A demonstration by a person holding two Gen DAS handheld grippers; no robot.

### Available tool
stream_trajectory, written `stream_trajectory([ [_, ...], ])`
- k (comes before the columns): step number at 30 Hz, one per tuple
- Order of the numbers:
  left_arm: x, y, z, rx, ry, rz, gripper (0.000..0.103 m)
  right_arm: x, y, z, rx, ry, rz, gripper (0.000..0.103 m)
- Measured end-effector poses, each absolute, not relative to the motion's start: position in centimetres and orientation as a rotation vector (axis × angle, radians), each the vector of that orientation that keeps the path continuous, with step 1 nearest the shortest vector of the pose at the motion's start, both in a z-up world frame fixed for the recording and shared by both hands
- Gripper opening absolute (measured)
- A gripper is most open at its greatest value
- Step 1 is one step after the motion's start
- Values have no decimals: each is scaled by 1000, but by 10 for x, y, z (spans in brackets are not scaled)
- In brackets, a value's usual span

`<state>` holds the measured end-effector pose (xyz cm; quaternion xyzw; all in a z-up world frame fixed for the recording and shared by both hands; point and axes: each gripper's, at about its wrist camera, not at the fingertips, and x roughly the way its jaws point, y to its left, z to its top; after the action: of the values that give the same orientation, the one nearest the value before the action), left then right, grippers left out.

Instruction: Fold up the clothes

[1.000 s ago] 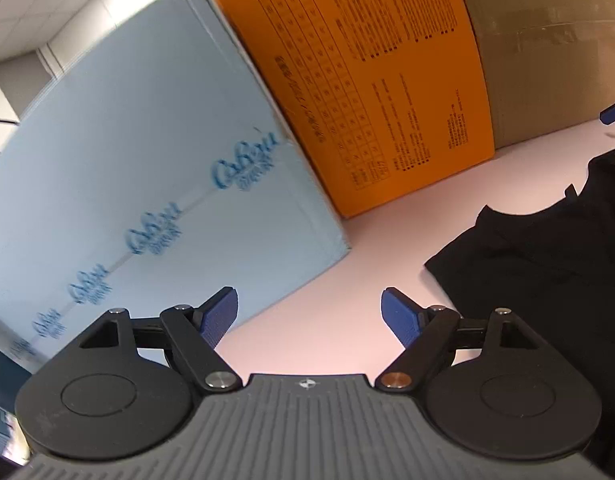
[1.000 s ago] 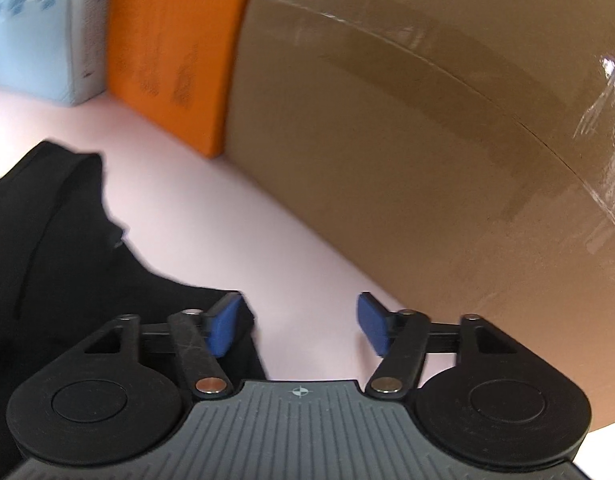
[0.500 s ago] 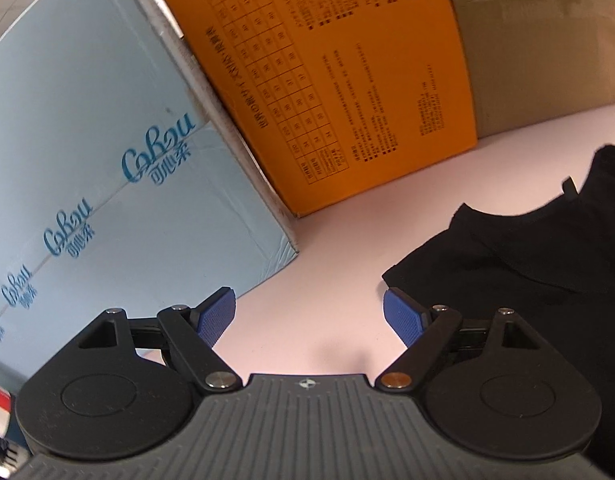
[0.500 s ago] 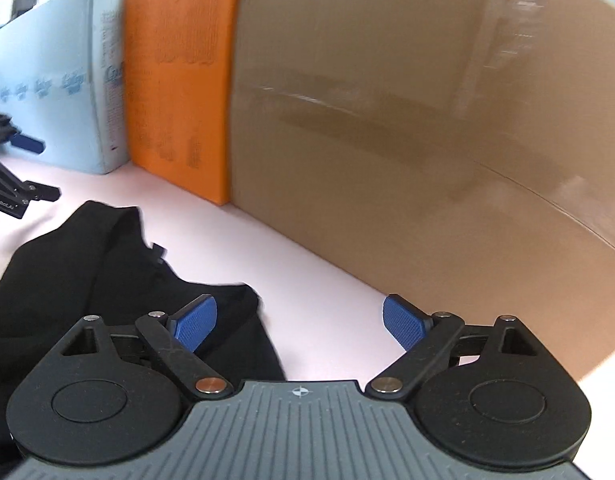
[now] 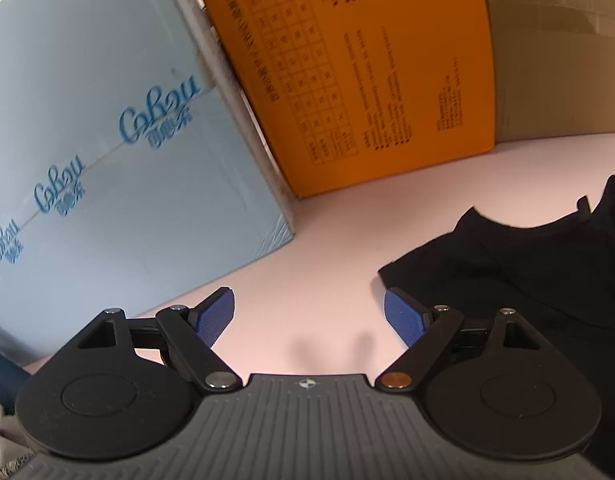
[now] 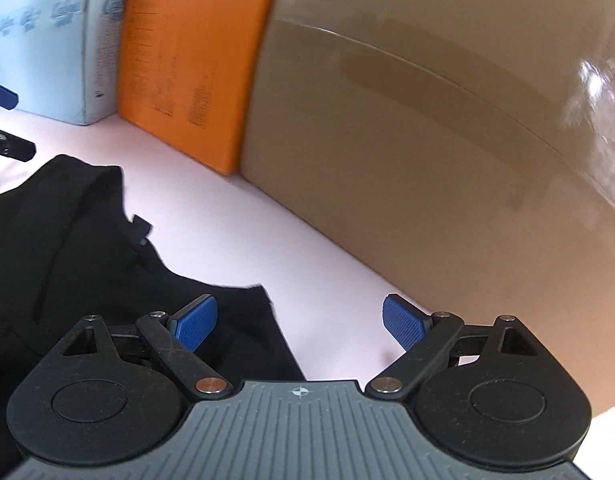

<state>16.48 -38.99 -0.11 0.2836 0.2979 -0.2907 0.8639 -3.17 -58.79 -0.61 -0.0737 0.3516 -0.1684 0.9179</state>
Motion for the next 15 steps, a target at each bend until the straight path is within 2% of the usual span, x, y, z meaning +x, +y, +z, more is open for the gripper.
stream_trajectory([
  [6,168,-378,-2,566,642,-642,81,-67,-593,-2,-19,583,-347,91],
  [10,170,-376,-1,503,651,-705,81,-109,-622,-6,266,485,-312,91],
  [11,169,-377,0,488,650,-718,81,-114,-630,-10,326,491,-320,87],
  [13,166,-382,0,471,633,-732,81,-123,-642,-19,428,505,-334,63],
  [14,162,-385,0,473,618,-738,81,-125,-646,-23,455,513,-342,46],
  [15,158,-389,0,482,601,-747,81,-124,-647,-26,459,522,-349,37],
])
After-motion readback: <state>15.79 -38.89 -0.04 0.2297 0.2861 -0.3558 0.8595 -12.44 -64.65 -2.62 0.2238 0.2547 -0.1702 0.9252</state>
